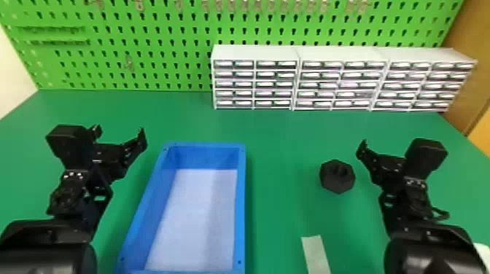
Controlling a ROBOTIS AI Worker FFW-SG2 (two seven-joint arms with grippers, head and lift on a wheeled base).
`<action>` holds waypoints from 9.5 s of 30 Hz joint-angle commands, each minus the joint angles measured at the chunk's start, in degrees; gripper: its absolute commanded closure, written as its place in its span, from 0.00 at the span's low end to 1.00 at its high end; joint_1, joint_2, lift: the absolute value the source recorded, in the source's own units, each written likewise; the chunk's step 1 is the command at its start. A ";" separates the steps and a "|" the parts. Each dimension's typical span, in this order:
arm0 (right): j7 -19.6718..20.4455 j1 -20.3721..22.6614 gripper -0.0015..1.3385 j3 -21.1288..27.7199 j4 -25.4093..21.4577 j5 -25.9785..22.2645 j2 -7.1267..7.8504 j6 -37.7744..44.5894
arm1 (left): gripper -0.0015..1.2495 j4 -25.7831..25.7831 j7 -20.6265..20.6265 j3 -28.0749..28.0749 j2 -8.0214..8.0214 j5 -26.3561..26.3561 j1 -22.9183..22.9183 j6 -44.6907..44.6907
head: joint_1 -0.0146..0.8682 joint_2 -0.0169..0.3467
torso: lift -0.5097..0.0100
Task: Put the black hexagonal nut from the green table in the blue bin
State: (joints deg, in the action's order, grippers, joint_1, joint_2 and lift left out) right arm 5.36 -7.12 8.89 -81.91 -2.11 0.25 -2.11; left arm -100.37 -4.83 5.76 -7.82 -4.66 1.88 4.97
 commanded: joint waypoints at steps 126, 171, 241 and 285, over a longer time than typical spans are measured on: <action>-36.56 -34.54 0.10 -0.37 31.99 29.18 3.97 50.97 | 0.20 0.18 0.17 -0.57 0.00 0.79 -0.56 0.12 | 0.79 0.19 | 0.79; -34.89 -33.84 0.79 -1.51 34.01 28.83 3.18 50.01 | 0.20 0.18 0.17 -0.49 0.00 1.23 -0.38 0.12 | 0.79 0.19 | 0.79; -39.81 -21.01 0.79 -26.56 -15.12 -6.07 3.36 60.38 | 0.20 -1.05 0.17 -1.01 0.00 1.49 -0.38 0.04 | 0.79 0.19 | 0.79; -34.72 -23.91 0.79 -49.85 -4.92 -12.04 5.82 50.18 | 0.20 -1.93 1.22 -1.37 0.00 1.67 -0.74 0.21 | 0.79 0.19 | 0.79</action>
State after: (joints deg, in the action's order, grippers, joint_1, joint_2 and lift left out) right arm -29.36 -30.94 -40.56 -87.20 -14.60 5.84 48.12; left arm -102.22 -3.59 4.42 -7.82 -2.98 1.08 5.14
